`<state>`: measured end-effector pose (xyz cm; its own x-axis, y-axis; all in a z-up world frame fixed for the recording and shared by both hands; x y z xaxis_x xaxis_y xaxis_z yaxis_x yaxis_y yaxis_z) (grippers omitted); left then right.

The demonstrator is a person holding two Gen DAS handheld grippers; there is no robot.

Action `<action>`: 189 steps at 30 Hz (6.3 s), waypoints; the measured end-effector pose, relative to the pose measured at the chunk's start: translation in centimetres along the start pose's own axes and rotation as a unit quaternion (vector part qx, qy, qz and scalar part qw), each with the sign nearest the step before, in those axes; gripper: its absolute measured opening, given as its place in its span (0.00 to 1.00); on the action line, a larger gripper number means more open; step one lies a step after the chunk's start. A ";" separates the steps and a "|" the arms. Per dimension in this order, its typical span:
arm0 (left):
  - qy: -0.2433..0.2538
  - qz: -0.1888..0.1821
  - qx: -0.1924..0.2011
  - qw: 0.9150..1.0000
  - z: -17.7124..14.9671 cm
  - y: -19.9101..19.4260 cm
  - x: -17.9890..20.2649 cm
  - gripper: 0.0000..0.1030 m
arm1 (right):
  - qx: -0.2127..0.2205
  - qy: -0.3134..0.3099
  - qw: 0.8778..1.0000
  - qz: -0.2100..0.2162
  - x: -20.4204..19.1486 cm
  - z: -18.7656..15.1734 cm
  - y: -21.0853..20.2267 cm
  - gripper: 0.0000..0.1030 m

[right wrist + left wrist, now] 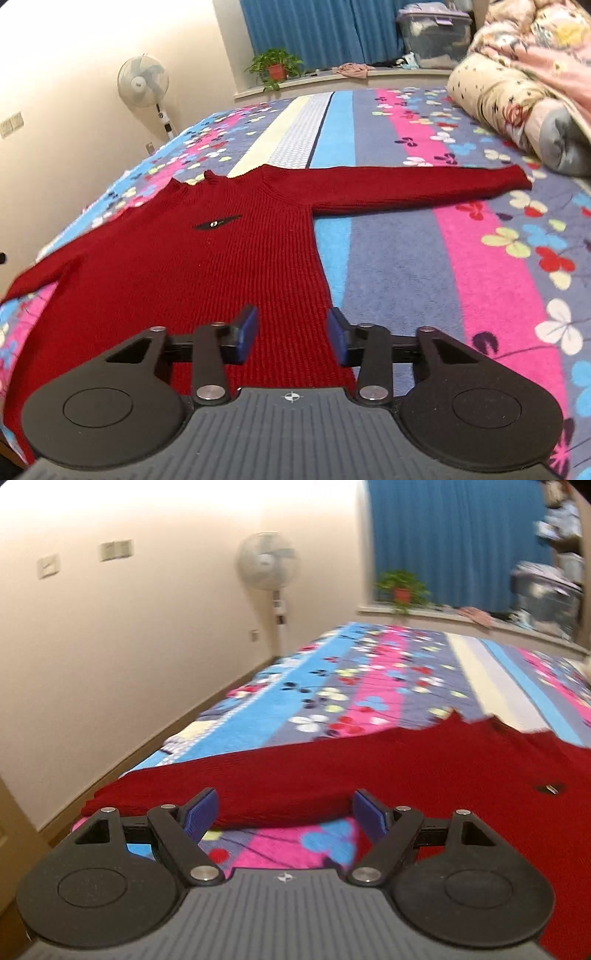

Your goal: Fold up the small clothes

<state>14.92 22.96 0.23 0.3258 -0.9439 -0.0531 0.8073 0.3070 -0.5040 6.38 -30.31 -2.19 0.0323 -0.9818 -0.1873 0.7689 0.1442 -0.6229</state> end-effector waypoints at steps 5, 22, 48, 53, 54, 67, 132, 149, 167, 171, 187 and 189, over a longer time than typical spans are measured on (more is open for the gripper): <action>-0.054 0.025 -0.051 0.997 -0.1 3.7 -2.1 0.83 | 0.013 0.011 1.000 -0.009 0.0 0.2 0.4 0.37; -0.159 0.053 -0.065 0.984 0.9 13.1 -6.6 0.84 | -0.030 -0.050 0.998 -0.006 -2.9 0.9 4.6 0.45; -0.252 0.085 -0.139 0.954 -0.5 18.4 -10.9 0.63 | -0.159 -0.098 0.981 -0.056 -2.5 -1.1 8.8 0.50; -0.238 0.095 -0.136 0.957 -0.4 18.1 -11.1 0.40 | -0.159 -0.099 0.981 -0.057 -2.6 -1.1 8.8 0.50; -0.244 0.095 -0.133 0.956 -0.4 18.0 -11.3 0.33 | -0.159 -0.100 0.980 -0.057 -2.6 -1.1 8.8 0.50; -0.308 0.100 -0.132 0.937 -0.6 17.6 -13.2 0.50 | -0.159 -0.104 0.980 -0.061 -2.8 -1.1 8.9 0.51; 0.024 -0.214 -0.085 0.973 3.8 3.4 11.3 0.36 | -0.154 -0.117 0.978 -0.073 -3.4 -1.2 9.1 0.55; -0.061 -0.085 -0.159 0.982 0.4 6.0 0.9 0.41 | -0.033 -0.020 0.999 0.028 -7.3 2.3 5.9 0.25; -0.086 -0.111 -0.214 0.967 -0.7 9.3 -0.7 0.41 | -0.159 -0.104 0.979 -0.077 -26.8 11.5 27.6 0.67; -0.088 -0.120 -0.202 0.968 0.1 9.0 -0.4 0.41 | -0.152 -0.118 0.978 -0.083 -26.8 12.0 27.7 0.35; -0.084 -0.131 -0.199 0.968 0.4 8.8 0.4 0.41 | -0.020 0.214 0.974 -0.070 -7.3 9.1 24.4 0.27; -0.082 -0.130 -0.200 0.968 0.4 8.9 0.6 0.41 | -0.019 0.232 0.971 -0.059 -6.4 9.3 24.5 0.27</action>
<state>22.50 25.22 -3.97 0.2376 -0.9411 0.2404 0.6283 -0.0398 -0.7770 30.91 -21.63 -9.20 -0.3526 -0.8321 -0.4282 0.7250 0.0464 -0.6872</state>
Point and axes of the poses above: each gripper's, at about its wrist camera, not at the fingertips, and y roughly the way its jaws point, x to its right, z to its top, the point moved 1 cm from there along y, roughly the way its jaws point, and after that the axes turned 4 degrees about -y, right-handed, at the moved point
